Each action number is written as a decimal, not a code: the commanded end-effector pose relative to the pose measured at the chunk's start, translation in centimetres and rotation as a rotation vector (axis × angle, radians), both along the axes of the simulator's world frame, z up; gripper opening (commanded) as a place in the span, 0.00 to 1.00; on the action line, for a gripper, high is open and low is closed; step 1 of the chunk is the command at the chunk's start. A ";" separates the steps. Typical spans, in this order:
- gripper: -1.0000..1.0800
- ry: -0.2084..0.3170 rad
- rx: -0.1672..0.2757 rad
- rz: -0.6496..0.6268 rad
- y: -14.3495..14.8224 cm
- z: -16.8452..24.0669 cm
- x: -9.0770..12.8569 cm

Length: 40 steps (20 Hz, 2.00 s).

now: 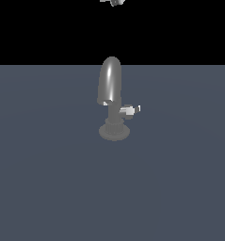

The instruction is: Turn on the faucet by rotating a designated handle.

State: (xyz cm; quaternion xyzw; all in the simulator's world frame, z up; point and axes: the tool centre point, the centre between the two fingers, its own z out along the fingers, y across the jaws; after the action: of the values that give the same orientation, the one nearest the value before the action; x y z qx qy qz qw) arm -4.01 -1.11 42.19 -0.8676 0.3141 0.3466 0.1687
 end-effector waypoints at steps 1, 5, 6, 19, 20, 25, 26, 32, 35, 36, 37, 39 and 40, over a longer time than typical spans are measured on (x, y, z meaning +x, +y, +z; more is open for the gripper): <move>0.00 0.047 0.021 -0.042 -0.4 -0.9 1.2; 0.00 0.124 0.056 -0.111 -1.1 -2.4 2.9; 0.00 0.144 0.065 -0.128 -1.3 -2.8 3.3; 0.00 0.413 0.188 -0.372 -4.1 -9.4 7.8; 0.00 0.432 0.197 -0.390 -4.3 -9.9 8.1; 0.00 0.528 0.241 -0.478 -5.3 -12.6 9.0; 0.00 0.547 0.249 -0.495 -5.5 -13.2 9.2; 0.00 0.661 0.301 -0.602 -6.6 -16.6 9.7; 0.00 0.720 0.327 -0.657 -7.1 -18.4 9.8; 0.00 0.739 0.336 -0.676 -7.3 -19.0 9.8; 0.00 0.760 0.345 -0.695 -7.4 -19.6 9.8; 0.00 0.800 0.363 -0.733 -7.7 -20.9 9.7; 0.00 0.818 0.371 -0.751 -7.8 -21.5 9.6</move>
State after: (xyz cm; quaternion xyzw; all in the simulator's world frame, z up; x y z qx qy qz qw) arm 5.67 -8.75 21.62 -0.4677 0.5669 0.6125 0.2910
